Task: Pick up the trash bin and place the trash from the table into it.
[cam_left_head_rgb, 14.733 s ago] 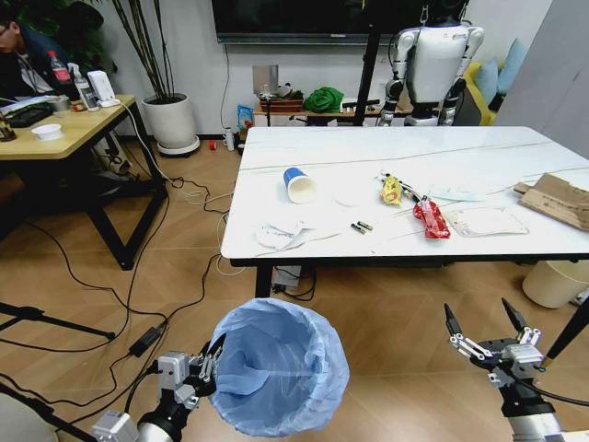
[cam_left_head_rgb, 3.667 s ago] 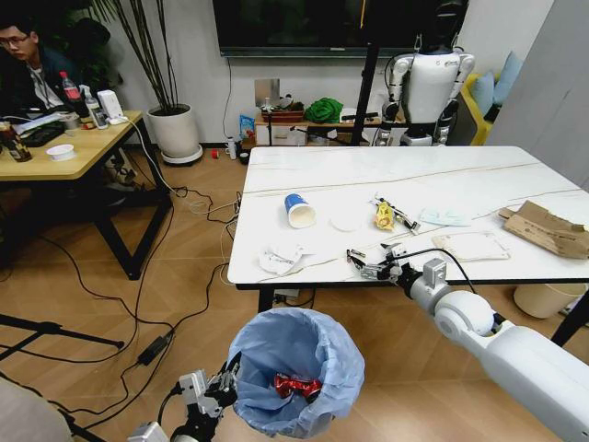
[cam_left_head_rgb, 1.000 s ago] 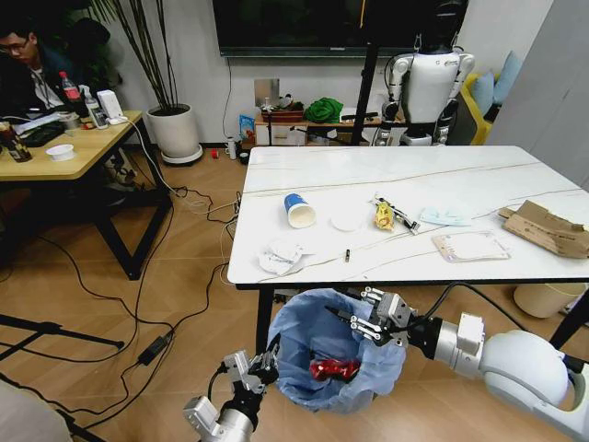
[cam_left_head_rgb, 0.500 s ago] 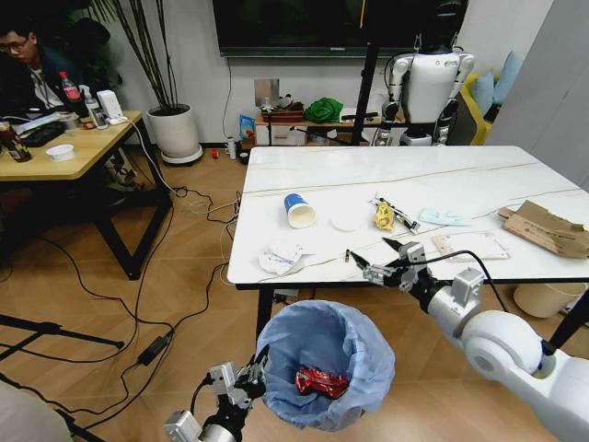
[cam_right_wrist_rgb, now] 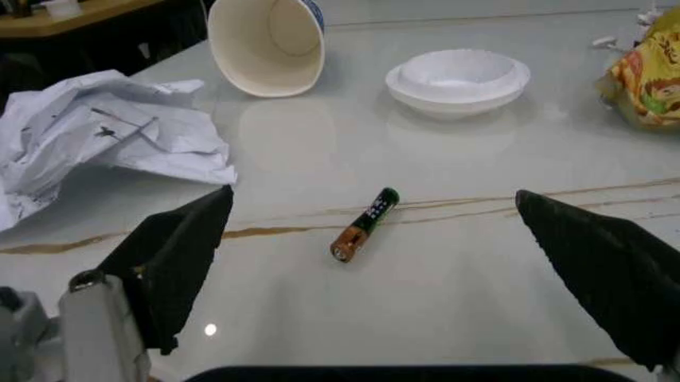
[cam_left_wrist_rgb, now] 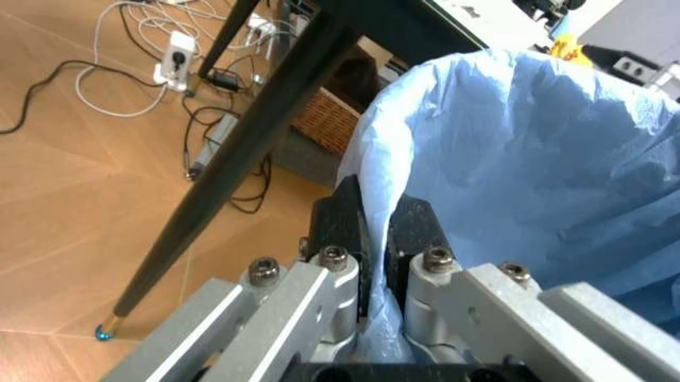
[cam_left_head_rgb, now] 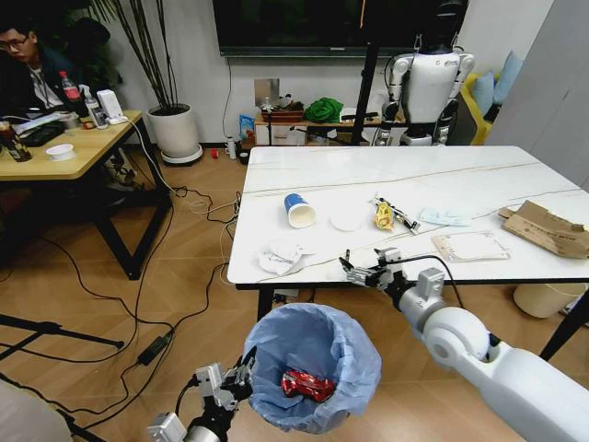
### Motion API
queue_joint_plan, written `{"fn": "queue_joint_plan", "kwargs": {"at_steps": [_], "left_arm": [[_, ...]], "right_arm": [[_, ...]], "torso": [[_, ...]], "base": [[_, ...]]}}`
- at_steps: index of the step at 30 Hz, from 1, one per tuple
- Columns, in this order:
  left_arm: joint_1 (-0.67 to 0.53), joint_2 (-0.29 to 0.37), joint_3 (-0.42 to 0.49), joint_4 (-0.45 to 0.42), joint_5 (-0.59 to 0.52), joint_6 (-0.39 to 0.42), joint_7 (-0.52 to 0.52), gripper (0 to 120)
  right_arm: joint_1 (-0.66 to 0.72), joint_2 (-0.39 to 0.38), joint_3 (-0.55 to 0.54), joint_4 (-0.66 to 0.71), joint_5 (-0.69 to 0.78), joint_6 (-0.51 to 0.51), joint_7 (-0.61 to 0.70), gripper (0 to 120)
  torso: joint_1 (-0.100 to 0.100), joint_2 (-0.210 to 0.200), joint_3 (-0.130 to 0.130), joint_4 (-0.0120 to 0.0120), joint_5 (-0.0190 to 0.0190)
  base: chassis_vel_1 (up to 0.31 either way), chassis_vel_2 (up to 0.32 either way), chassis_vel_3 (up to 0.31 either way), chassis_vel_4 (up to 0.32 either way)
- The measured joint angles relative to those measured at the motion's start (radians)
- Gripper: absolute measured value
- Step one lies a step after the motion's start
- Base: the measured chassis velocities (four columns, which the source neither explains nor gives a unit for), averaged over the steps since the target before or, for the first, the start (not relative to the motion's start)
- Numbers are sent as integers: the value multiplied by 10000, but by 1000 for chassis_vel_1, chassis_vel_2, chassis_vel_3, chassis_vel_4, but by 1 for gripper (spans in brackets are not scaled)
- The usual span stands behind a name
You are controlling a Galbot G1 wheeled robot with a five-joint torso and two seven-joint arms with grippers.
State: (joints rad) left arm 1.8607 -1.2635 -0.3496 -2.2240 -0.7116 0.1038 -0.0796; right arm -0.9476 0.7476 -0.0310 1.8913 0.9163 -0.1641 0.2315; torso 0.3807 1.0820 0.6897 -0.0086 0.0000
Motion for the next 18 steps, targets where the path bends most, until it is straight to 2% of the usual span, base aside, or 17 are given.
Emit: {"fn": "queue_joint_plan", "kwargs": {"at_steps": [18], "left_arm": [[-23, 180, -199, -54, -251, -32, -3, 1]], "right_arm": [[207, 291, -404, -641, -425, 106, -101, 93]], "torso": [[0, 0, -1, -2, 0]], "base": [[0, 0, 0, 0]]}}
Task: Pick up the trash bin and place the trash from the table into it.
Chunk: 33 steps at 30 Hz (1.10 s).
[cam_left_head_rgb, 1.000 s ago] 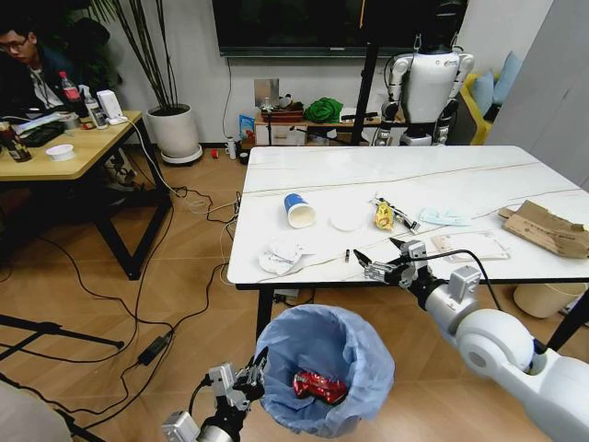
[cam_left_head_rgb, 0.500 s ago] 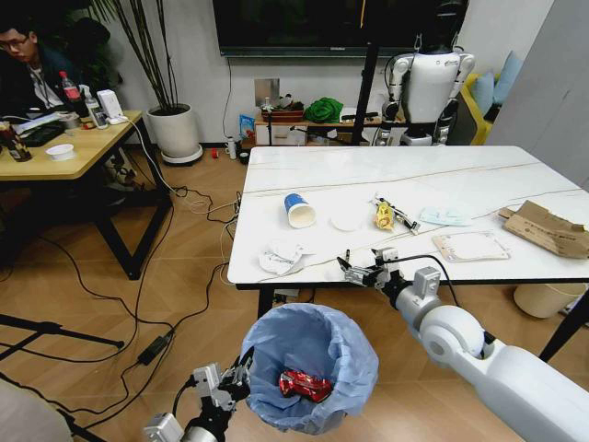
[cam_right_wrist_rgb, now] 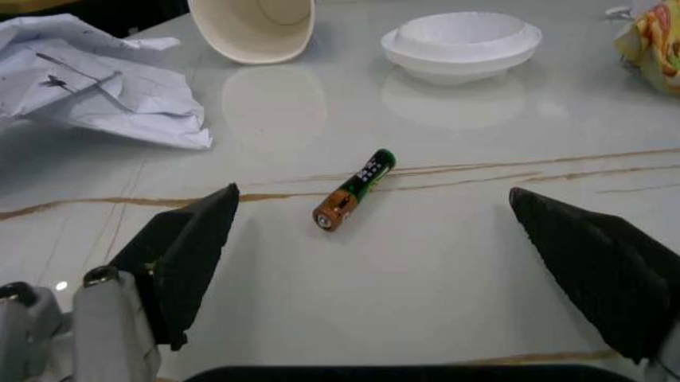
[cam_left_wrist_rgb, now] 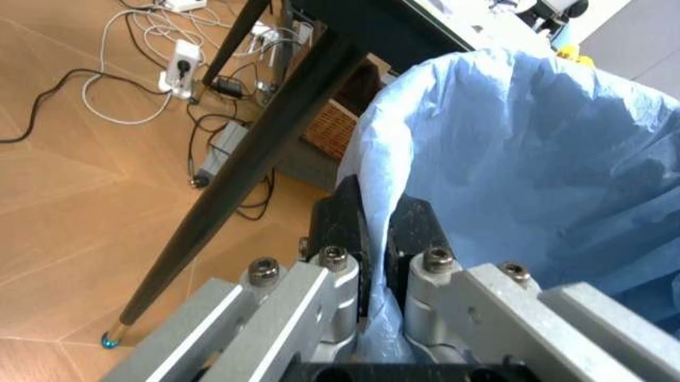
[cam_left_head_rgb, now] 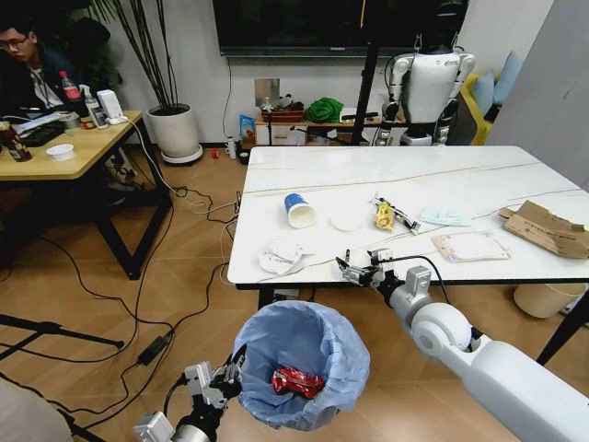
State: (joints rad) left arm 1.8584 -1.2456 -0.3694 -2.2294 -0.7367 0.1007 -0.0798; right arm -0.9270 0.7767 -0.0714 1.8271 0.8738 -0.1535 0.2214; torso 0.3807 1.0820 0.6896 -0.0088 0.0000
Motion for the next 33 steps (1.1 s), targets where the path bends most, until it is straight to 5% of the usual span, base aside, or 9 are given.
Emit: {"fn": "queue_joint_plan", "kwargs": {"at_steps": [11, 24, 33], "left_arm": [[-2, 21, -28, -7, -69, -18, -1, 1], [-139, 14, -3, 82, -170, -41, -6, 1], [-199, -57, 198, 251, -102, -57, -10, 1]], "right_arm": [[-15, -113, -71, -60, -139, 116, -97, 58], [-105, -320, -59, 11, -138, 112, -111, 5], [-192, -500, 181, 81, -11, 278, -329, 0]], "torso": [[0, 1, -1, 0, 0], [0, 1, 0, 1, 1], [0, -1, 3, 2, 6]], "base": [[0, 0, 0, 0], [0, 0, 0, 0], [0, 0, 0, 0]]}}
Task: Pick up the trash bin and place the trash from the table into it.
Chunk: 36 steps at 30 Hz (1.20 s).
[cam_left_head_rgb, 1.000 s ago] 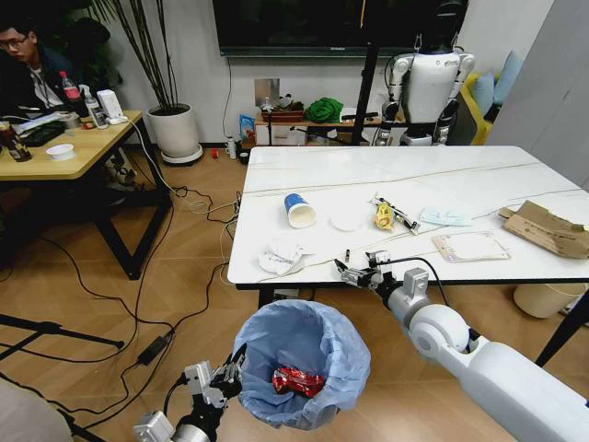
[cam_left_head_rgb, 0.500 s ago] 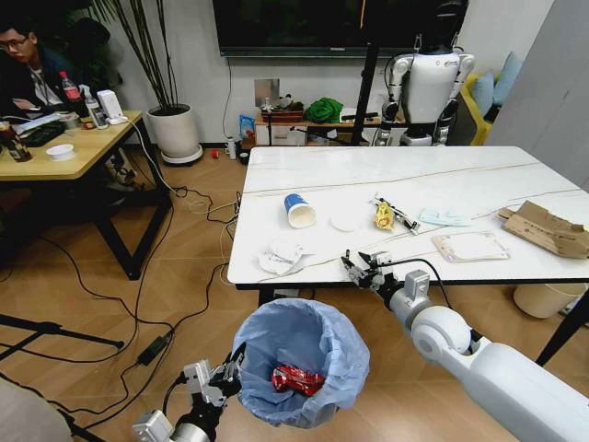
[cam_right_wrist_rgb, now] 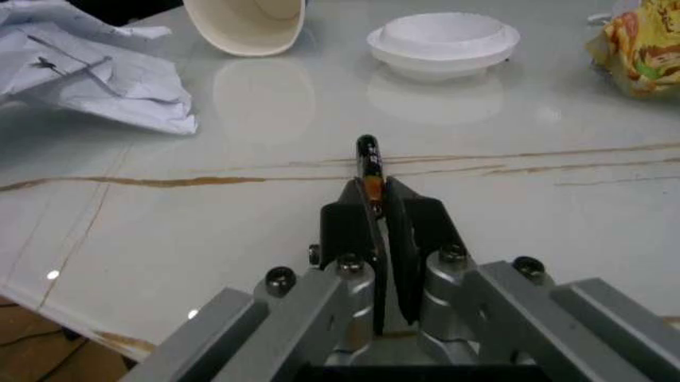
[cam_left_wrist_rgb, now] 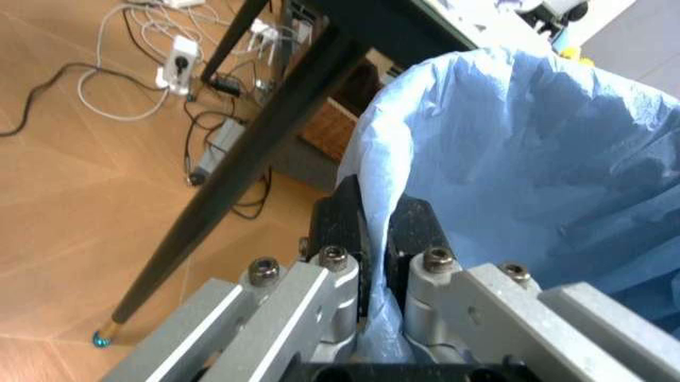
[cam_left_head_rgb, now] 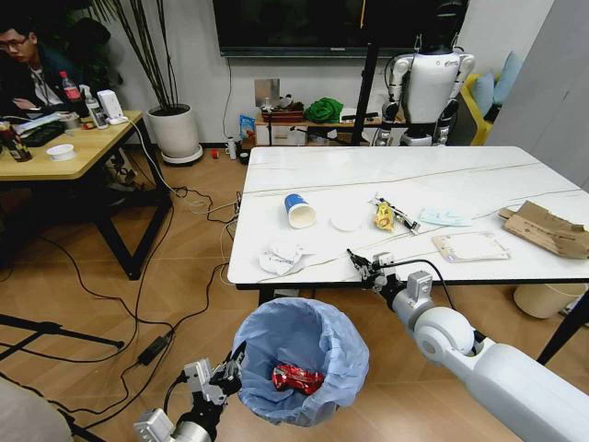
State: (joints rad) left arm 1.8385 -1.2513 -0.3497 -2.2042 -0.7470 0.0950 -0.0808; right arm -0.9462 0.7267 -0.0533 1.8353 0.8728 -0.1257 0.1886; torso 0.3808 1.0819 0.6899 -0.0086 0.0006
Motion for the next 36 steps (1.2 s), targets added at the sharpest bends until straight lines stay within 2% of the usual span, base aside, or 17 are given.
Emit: {"fn": "queue_joint_plan", "kwargs": {"at_steps": [3, 6, 7, 11, 16, 19, 22, 24, 30, 36], "left_arm": [[-44, -52, 133, 59, 65, -9, -18, 1], [-276, -245, 717, 330, 328, -68, -146, 1], [-276, -245, 717, 330, 328, -68, -146, 1], [-865, -620, 1520, 899, 544, -98, -183, 1], [-1165, -1177, 1781, 1328, 788, -182, -24, 1], [-1384, -1467, 1780, 1483, 860, -217, 39, 1], [-1580, -1490, 1814, 1521, 782, -186, 12, 1], [-1672, -1457, 1885, 1544, 713, -138, -13, 1], [-1552, -1452, 1868, 1535, 727, -125, -15, 1], [-1367, -1528, 1723, 1339, 786, -126, 10, 1]], "right_arm": [[-79, -142, 247, 116, 16, 188, -287, 0], [-473, -1166, 1142, 717, -482, 1051, -1921, 0], [-473, -1166, 1142, 717, -482, 1051, -1921, 0], [-1254, -2476, 1840, 1935, -1047, 1726, -3328, 0], [-1380, -3092, 1374, 2891, -1166, 2097, -4172, 0], [-1713, -3555, 1038, 3347, -1811, 2480, -4810, 0], [-2119, -3729, 1307, 3426, -2158, 2627, -5257, 0], [-2469, -3899, 1721, 3454, -2293, 2728, -5770, 0], [-2862, -4116, 2185, 3423, -2560, 2896, -6118, 3], [-3202, -4032, 2373, 3255, -2849, 3032, -6234, 25]], "torso": [[0, 0, 0, -1, 2], [0, 0, 0, -1, -4], [0, 0, 0, -1, -4], [0, 0, -2, -7, -6], [0, 0, -2, 1, -2], [0, 0, -2, 4, -3], [-1, 0, -3, -4, -5], [0, 0, -2, -4, -5], [0, 0, -2, 0, -6], [-1, 0, -3, -1, -5]], "base": [[0, 0, 0, 0], [0, 0, 0, 0], [0, 0, 0, 0], [0, 0, 0, 0], [0, 0, 0, 0], [0, 0, 0, 0], [0, 0, 0, 0], [0, 0, 0, 0], [0, 0, 0, 0], [0, 0, 0, 0]]}}
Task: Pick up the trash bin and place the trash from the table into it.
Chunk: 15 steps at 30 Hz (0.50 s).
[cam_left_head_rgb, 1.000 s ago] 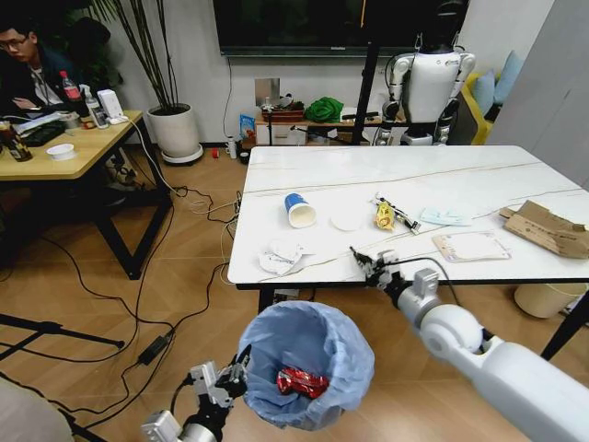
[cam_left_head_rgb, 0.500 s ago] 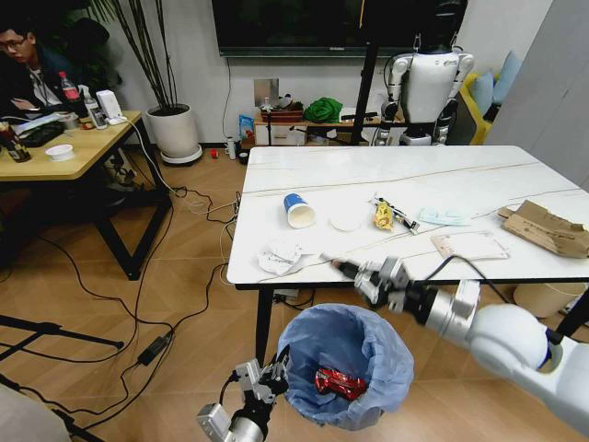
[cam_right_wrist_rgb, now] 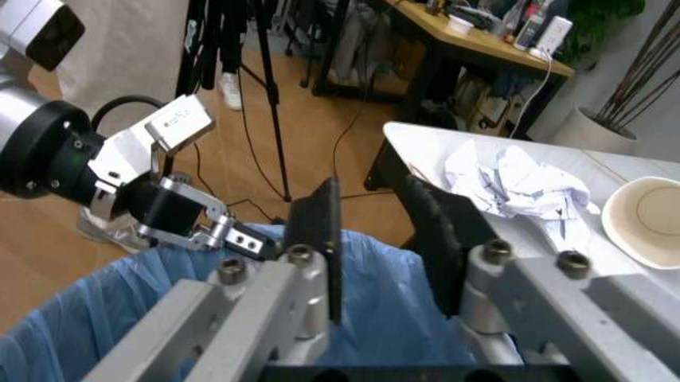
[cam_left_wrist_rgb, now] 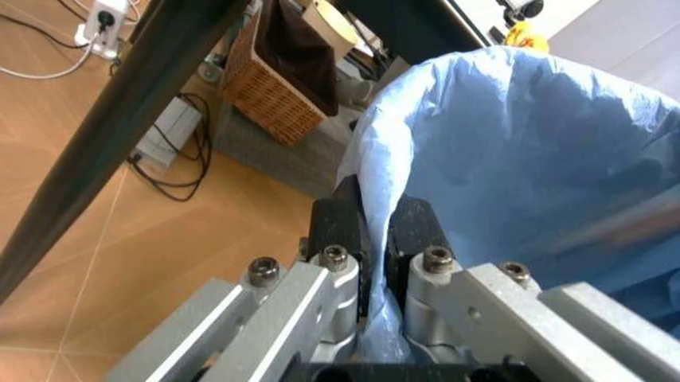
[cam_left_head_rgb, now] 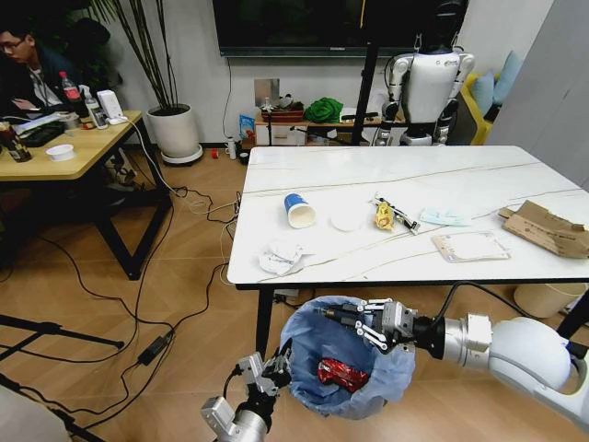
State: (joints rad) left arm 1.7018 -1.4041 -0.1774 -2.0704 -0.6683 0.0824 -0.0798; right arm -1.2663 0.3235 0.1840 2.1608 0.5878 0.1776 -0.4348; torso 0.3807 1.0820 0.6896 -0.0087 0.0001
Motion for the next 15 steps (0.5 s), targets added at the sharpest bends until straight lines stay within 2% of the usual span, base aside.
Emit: {"fn": "queue_joint_plan", "kwargs": {"at_steps": [6, 8, 13, 15], "left_arm": [[119, -67, -34, -76, 92, 0, 23, 1], [191, -82, -32, -98, 139, 0, 33, 1], [609, -106, -134, -317, 372, -10, 93, 1], [685, -88, -153, -374, 398, -11, 108, 1]], "right_arm": [[-63, 136, 199, -52, -63, 34, 111, 46], [25, 250, 230, -95, 12, 34, 433, 50], [626, 776, 412, -602, 757, 48, 2254, 75], [728, 910, 525, -732, 905, -9, 2398, 79]], "torso": [[0, 0, 0, -1, -4], [0, 0, 0, -1, -1], [0, 0, 1, -4, 7], [0, 0, 0, -2, 8]], "base": [[0, 0, 0, 0], [0, 0, 0, 0], [0, 0, 0, 0], [0, 0, 0, 0]]}}
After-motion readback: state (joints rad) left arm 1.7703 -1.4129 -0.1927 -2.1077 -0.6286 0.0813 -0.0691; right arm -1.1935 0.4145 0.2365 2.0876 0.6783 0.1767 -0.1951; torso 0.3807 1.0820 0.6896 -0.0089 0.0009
